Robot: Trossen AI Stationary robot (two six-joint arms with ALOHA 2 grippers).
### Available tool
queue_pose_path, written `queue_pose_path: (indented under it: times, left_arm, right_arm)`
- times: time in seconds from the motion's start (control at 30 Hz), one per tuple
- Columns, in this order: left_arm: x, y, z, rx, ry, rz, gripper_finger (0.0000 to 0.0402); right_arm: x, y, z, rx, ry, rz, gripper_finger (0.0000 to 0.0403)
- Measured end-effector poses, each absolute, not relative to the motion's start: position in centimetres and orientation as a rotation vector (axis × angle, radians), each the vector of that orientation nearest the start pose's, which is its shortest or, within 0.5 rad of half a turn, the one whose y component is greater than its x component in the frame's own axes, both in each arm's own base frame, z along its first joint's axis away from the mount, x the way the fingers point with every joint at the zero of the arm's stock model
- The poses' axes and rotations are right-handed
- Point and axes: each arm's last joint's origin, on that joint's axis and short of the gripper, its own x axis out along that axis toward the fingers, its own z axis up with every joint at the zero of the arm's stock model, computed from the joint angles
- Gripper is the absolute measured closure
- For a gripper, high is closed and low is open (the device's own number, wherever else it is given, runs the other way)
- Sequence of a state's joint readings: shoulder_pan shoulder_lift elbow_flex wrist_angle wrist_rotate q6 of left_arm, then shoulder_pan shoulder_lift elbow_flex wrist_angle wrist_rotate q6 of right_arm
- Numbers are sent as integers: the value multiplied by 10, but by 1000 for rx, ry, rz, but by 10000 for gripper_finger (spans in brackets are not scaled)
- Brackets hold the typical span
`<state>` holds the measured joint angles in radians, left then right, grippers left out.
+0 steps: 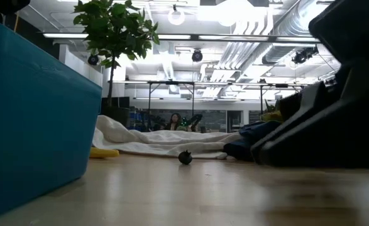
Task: Pick and placing Produce into tupperware
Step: Put the bottom blueberry into the bin
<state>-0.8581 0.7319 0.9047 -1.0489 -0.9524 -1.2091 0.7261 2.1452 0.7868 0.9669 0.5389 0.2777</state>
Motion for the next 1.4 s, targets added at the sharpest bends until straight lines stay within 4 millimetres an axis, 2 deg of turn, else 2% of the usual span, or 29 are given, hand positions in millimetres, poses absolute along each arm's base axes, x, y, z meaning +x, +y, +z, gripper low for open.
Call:
queue_pose_path:
  times: [0.2, 0.67, 1.03, 1.4]
  left_arm:
    - [89, -67, 316, -493, 401, 369, 348]
    - [89, -67, 316, -498, 407, 363, 348]
    - [89, -69, 315, -504, 446, 334, 348]
    - [89, -69, 315, -454, 458, 319, 348]
  right_arm:
    - [288, 227, 71, 63, 287, 171, 364]
    - [344, 235, 105, 20, 271, 285, 364]
    - [375, 226, 129, 51, 209, 317, 363]
    - [410, 218, 156, -17, 300, 353, 363]
